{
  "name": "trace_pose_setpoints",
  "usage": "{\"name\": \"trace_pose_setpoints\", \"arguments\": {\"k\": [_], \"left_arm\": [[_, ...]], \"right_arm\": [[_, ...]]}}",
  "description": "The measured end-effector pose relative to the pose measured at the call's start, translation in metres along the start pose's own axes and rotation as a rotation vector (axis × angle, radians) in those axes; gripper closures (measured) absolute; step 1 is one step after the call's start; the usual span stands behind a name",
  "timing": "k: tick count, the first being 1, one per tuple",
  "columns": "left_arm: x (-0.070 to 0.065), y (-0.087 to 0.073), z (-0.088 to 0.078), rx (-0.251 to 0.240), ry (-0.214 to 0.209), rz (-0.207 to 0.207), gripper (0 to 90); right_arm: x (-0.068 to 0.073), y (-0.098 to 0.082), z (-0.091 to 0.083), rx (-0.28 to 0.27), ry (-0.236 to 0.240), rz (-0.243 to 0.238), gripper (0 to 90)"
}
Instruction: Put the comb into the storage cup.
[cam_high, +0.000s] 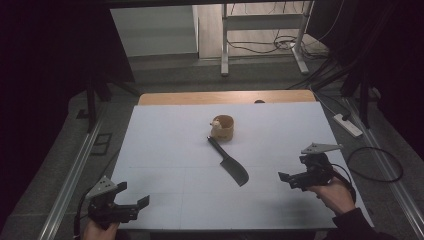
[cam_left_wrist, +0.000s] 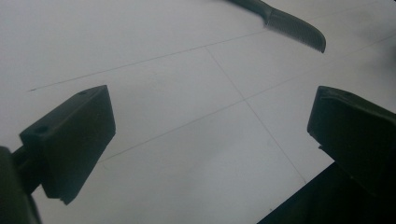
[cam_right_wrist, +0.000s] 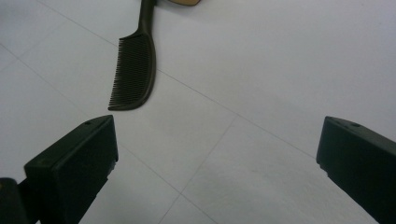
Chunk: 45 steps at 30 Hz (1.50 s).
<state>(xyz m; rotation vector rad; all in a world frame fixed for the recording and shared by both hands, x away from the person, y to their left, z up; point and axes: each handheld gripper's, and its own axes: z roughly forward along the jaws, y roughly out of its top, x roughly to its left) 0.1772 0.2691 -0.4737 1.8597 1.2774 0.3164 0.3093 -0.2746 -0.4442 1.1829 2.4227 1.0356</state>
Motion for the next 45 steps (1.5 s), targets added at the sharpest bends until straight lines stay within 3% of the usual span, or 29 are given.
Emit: {"name": "trace_pose_setpoints", "arguments": {"k": [27,39,45], "left_arm": [[0.000,0.001,0.003,0.025,-0.003,0.009,1.9],[-0.001,0.003,0.005,0.049,-0.004,0.023,2.2],[-0.001,0.003,0.005,0.050,-0.012,0.025,2.2]], "right_arm": [[0.001,0.029,0.035,0.083,0.024,-0.021,0.0],[0.003,0.042,0.049,0.096,0.013,-0.056,0.0],[0.007,0.048,0.055,0.122,0.008,-0.049,0.0]]}}
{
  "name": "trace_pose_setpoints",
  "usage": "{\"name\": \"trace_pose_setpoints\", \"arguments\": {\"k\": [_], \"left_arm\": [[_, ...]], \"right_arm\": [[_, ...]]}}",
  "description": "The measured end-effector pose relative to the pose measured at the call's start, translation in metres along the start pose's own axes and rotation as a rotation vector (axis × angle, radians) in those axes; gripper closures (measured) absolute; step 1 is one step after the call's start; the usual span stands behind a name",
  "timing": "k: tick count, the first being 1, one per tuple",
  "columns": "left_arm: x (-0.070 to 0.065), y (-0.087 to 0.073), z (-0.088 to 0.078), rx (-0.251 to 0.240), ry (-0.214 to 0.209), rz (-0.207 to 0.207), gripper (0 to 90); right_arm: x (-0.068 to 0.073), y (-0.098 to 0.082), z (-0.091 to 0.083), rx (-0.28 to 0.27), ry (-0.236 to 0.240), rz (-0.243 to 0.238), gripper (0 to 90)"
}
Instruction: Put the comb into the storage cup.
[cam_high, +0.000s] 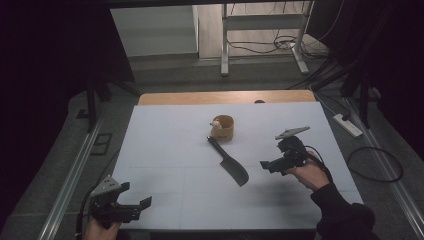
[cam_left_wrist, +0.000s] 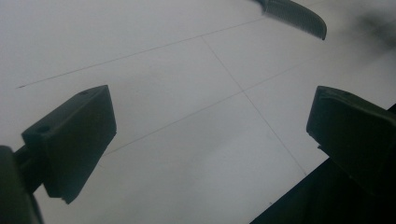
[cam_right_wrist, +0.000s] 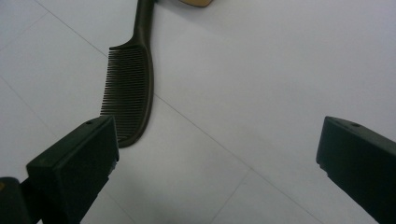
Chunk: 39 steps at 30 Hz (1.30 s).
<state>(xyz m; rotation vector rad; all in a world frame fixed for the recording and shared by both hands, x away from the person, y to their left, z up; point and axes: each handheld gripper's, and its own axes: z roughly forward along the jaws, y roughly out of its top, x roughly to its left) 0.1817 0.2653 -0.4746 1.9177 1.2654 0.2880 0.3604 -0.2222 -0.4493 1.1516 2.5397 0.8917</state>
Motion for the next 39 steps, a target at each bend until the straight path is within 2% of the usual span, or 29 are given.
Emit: {"name": "trace_pose_setpoints", "arguments": {"k": [12,24,39], "left_arm": [[0.001,0.000,0.000,-0.002,-0.008,-0.002,2.2],[0.001,0.000,0.000,-0.005,-0.013,-0.008,2.1],[0.002,0.000,-0.001,-0.010,-0.020,-0.012,2.1]], "right_arm": [[0.006,0.018,0.009,0.017,0.023,-0.002,0.0],[0.011,0.031,0.023,0.041,0.019,-0.027,0.0],[0.016,0.046,0.040,0.074,0.022,-0.034,0.0]]}}
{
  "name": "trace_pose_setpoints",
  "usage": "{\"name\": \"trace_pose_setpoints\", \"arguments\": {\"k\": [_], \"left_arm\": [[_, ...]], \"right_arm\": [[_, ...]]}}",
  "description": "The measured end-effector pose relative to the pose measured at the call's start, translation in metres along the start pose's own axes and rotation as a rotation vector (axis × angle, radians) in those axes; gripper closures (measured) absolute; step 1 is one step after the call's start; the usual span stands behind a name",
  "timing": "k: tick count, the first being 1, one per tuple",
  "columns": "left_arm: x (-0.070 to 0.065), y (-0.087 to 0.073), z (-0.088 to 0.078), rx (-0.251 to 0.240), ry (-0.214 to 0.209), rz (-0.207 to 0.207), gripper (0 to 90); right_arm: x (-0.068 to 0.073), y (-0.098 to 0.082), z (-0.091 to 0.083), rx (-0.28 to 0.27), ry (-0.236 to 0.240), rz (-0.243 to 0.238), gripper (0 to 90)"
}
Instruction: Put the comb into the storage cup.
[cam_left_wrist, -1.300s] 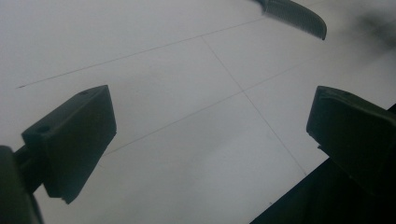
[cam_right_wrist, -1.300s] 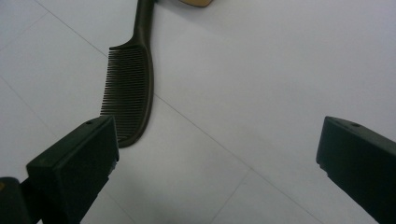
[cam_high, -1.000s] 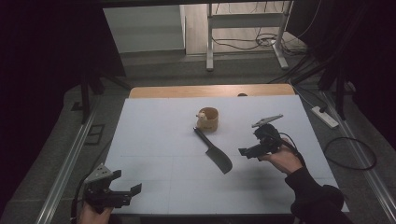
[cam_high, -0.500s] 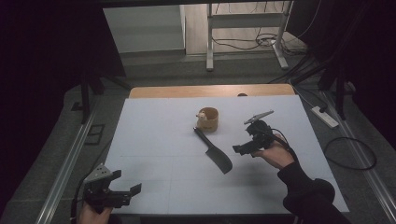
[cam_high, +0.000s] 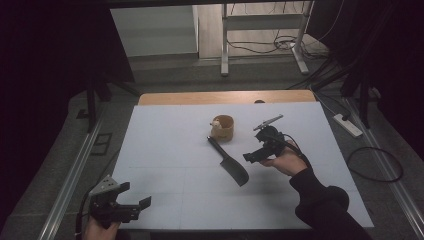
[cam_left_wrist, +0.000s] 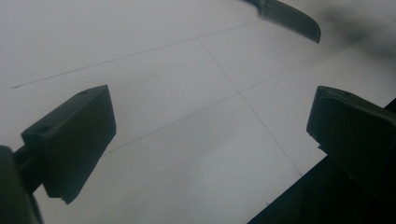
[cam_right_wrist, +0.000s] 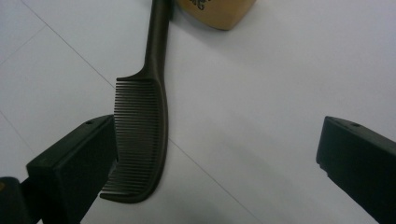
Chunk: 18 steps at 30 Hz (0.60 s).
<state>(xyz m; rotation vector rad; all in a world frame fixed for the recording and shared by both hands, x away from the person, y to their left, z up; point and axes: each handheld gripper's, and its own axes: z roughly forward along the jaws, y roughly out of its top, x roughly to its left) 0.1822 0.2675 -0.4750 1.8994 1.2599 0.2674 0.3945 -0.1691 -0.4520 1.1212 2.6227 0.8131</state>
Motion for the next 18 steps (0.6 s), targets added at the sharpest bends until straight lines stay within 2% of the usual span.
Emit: {"name": "trace_pose_setpoints", "arguments": {"k": [9,18], "left_arm": [[0.000,0.000,0.000,0.000,-0.003,-0.001,2.1],[0.001,0.000,0.000,0.001,-0.004,-0.003,2.1]], "right_arm": [[0.003,0.010,0.010,0.011,0.005,-0.008,0.0],[0.009,0.022,0.024,0.031,0.008,-0.043,0.0]]}}
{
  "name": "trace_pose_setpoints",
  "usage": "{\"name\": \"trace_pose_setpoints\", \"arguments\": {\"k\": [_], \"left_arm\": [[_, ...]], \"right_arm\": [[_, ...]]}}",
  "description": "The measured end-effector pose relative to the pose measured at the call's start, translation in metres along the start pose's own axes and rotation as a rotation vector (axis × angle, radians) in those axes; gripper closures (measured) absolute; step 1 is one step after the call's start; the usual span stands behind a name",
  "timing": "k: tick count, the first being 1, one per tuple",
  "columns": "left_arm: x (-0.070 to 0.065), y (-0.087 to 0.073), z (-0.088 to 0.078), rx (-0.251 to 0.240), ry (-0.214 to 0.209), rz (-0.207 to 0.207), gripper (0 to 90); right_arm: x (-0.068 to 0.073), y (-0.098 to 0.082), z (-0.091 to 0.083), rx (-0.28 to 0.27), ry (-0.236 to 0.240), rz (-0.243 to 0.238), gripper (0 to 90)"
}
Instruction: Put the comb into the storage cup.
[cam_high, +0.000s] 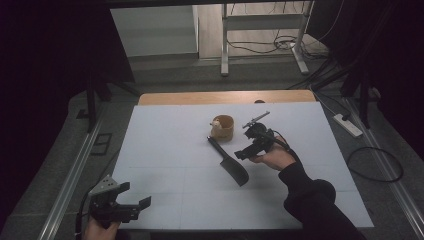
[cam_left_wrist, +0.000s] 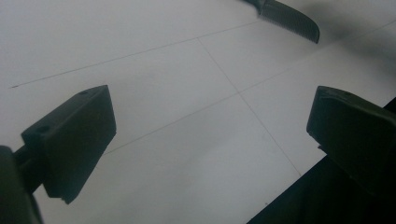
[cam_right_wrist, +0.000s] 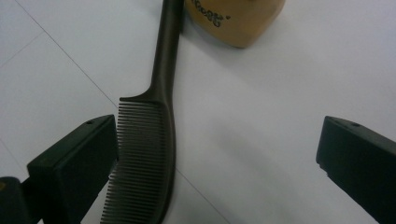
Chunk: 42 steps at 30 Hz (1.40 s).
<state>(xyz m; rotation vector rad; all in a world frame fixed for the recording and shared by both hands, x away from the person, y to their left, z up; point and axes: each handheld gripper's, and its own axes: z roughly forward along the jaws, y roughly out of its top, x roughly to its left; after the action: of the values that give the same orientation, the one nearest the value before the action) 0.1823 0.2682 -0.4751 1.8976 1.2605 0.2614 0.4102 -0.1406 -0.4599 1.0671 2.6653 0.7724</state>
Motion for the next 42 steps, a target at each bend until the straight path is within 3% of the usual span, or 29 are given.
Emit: {"name": "trace_pose_setpoints", "arguments": {"k": [7,13,14,15,16,20,21,22,24,25,28,33,42], "left_arm": [[0.000,0.000,0.000,0.000,-0.001,-0.001,2.1],[0.001,0.000,0.000,-0.001,-0.005,-0.002,2.2],[0.001,0.000,0.000,-0.001,-0.005,-0.003,2.2],[0.001,0.000,0.000,-0.001,-0.006,-0.002,2.2],[0.001,0.000,0.000,-0.001,-0.007,-0.002,2.2],[0.001,0.000,0.000,-0.002,-0.008,-0.004,2.2],[0.001,0.000,0.000,-0.002,-0.009,-0.004,2.2],[0.001,0.000,0.000,-0.002,-0.009,-0.004,2.2],[0.001,0.000,0.000,-0.002,-0.009,-0.003,2.2],[0.001,0.000,0.000,-0.002,-0.010,-0.003,2.2],[0.001,0.000,0.000,-0.002,-0.012,-0.005,2.2],[0.002,0.000,0.000,-0.003,-0.014,-0.006,2.2],[0.002,0.000,0.000,-0.003,-0.017,-0.010,2.3]], "right_arm": [[0.003,0.007,0.013,0.015,-0.013,-0.020,2.5],[0.004,0.014,0.019,0.020,-0.001,-0.042,15.8],[0.004,0.015,0.020,0.023,0.002,-0.042,19.1],[0.004,0.017,0.022,0.029,0.012,-0.038,29.5],[0.004,0.017,0.022,0.029,0.012,-0.038,29.5],[0.004,0.022,0.026,0.039,0.046,-0.038,51.0],[0.004,0.024,0.029,0.049,0.045,-0.040,62.1],[0.004,0.024,0.029,0.049,0.045,-0.040,62.1],[0.006,0.026,0.031,0.058,0.054,-0.048,72.6],[0.007,0.029,0.034,0.058,0.062,-0.057,82.0],[0.008,0.032,0.038,0.051,0.077,-0.063,89.5],[0.014,0.042,0.051,0.040,0.059,-0.096,89.6],[0.018,0.050,0.071,0.046,0.025,-0.075,89.6]]}}
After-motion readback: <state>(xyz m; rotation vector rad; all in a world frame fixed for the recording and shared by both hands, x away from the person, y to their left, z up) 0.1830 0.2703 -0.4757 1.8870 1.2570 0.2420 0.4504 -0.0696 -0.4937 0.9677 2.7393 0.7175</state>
